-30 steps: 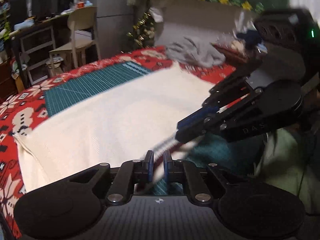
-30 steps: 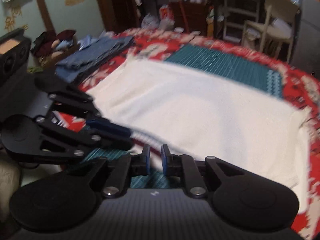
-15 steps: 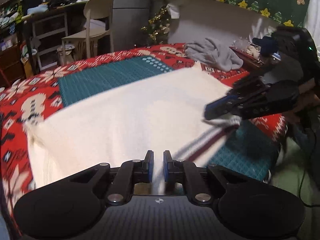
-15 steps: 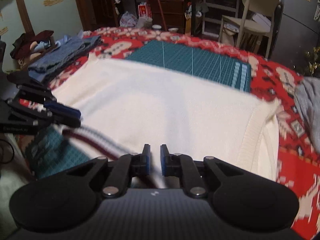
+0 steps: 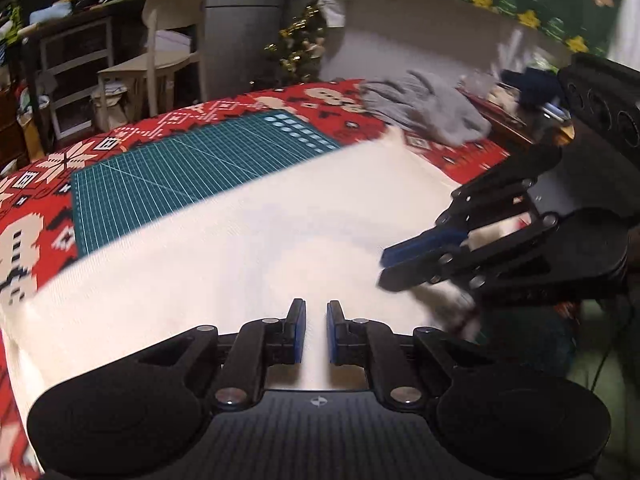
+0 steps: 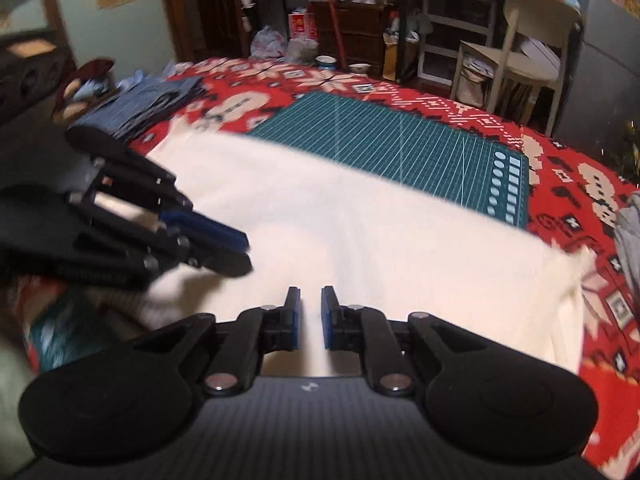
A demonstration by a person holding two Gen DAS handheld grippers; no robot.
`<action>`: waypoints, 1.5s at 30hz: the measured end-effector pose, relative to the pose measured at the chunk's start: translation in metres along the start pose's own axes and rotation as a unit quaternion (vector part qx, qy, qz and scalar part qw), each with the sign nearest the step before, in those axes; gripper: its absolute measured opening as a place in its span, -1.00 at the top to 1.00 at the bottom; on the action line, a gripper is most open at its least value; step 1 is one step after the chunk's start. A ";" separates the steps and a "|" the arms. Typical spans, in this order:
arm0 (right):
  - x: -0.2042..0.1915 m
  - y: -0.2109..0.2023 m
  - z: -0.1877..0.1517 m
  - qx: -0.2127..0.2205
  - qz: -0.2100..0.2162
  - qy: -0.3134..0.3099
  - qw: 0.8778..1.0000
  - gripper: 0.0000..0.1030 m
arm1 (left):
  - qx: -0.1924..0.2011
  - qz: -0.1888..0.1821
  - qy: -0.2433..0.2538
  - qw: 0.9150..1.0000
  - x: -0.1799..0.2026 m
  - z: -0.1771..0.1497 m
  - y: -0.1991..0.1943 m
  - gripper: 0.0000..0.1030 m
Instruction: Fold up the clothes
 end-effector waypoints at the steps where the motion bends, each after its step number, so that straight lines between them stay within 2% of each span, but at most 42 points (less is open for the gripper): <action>1: -0.003 -0.004 -0.008 -0.002 0.000 -0.002 1.000 0.77 | 0.000 -0.002 0.005 1.000 0.005 -0.006 -0.003 0.82; 3: -0.006 -0.010 -0.019 -0.007 0.011 0.011 1.000 0.77 | 0.001 -0.003 0.015 1.000 0.013 -0.015 -0.008 0.82; 6: -0.004 -0.015 -0.015 -0.008 0.024 0.030 0.999 0.76 | 0.008 -0.003 0.015 1.000 0.017 -0.014 -0.012 0.82; 9: 0.004 -0.016 0.008 0.012 0.018 0.028 0.999 0.76 | 0.013 0.000 -0.005 1.000 0.009 0.007 -0.006 0.82; 11: 0.006 -0.009 0.028 0.020 0.005 0.007 1.000 0.76 | 0.004 0.010 -0.027 1.000 -0.002 0.023 0.003 0.82; 15: 0.004 0.010 0.049 0.006 0.004 -0.002 1.000 0.79 | -0.005 0.019 -0.033 0.999 -0.007 0.032 0.013 0.85; 18: -0.003 0.013 0.032 -0.012 0.021 0.005 1.000 0.77 | -0.007 0.016 -0.022 1.000 0.002 0.018 0.010 0.83; 22: -0.019 0.001 -0.001 -0.013 0.014 -0.024 1.000 0.76 | -0.008 0.025 0.004 1.000 0.016 -0.007 -0.003 0.83; 24: -0.016 -0.007 -0.010 -0.021 0.032 -0.004 0.999 0.77 | -0.005 0.025 -0.004 1.000 0.014 -0.009 -0.009 0.83; 26: 0.007 -0.009 -0.002 -0.012 0.016 0.021 1.000 0.77 | 0.002 0.028 -0.014 1.000 0.009 -0.007 -0.015 0.83; 31: 0.073 -0.012 0.024 0.016 -0.039 0.084 0.996 0.77 | 0.030 0.074 -0.028 0.996 -0.031 0.028 -0.013 0.83; 34: 0.113 -0.006 0.033 0.018 -0.063 0.129 0.989 0.74 | 0.016 0.088 -0.074 0.993 -0.066 0.035 -0.001 0.83; 36: 0.127 0.000 0.025 0.009 -0.060 0.155 0.986 0.74 | 0.009 0.081 -0.103 0.991 -0.079 0.029 -0.001 0.82; 38: 0.124 -0.002 0.011 0.010 -0.057 0.152 0.987 0.74 | 0.012 0.075 -0.113 0.991 -0.081 0.020 -0.008 0.82; 45: 0.075 -0.030 -0.055 -0.013 -0.055 0.126 0.990 0.73 | 0.009 0.062 -0.148 0.987 -0.064 -0.040 -0.040 0.82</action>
Point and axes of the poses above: each gripper's, at about its wrist camera, not at the fingertips, and y roughly the way its jaws point, x to its right, z to its top, the point moved 6 cm from there along y, roughly the way its jaws point, and after that the axes turned 15 degrees about -x, right-handed, at the moved point
